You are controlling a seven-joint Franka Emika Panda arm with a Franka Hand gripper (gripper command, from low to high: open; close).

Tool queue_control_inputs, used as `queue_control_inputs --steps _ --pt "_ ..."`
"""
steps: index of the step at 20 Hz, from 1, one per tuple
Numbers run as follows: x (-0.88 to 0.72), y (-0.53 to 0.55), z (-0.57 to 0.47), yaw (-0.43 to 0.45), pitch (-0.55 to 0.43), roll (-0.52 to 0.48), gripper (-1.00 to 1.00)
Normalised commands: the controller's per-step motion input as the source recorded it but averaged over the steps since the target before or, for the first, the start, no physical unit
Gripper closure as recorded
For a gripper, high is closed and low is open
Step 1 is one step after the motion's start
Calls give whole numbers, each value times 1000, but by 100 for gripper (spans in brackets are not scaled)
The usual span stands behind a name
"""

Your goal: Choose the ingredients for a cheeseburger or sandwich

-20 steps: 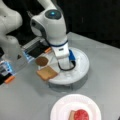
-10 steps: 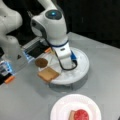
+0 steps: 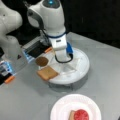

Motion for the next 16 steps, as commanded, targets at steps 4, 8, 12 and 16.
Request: queue_control_inputs --steps 4,8,12,16 --pt "202 192 608 -333 142 -3 -100" --pt "176 17 332 -679 71 -138 -100" --pt "38 -216 285 -703 87 -228 -100" --pt "-76 -468 287 -502 43 -54 -100"
